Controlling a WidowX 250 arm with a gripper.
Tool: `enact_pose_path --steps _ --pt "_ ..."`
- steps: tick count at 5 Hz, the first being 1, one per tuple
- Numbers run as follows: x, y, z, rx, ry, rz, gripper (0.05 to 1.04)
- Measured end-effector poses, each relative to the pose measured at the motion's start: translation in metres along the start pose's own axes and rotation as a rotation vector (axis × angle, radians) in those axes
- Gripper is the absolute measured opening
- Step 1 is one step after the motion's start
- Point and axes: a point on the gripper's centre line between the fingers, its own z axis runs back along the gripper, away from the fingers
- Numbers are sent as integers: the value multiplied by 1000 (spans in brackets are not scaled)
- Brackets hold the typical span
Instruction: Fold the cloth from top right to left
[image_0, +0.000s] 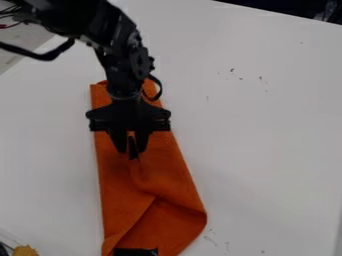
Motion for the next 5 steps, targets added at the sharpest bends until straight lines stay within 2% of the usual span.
enact_pose_path --steps 1,2,3,4,5 --pt "5 2 18 87 -7 -16 812" --pt "4 12 30 146 -8 -28 1004" --pt "17 11 34 115 -33 -104 1003" --pt "28 4 29 89 -58 -182 999" --pt "32 -7 23 26 -48 -263 999"
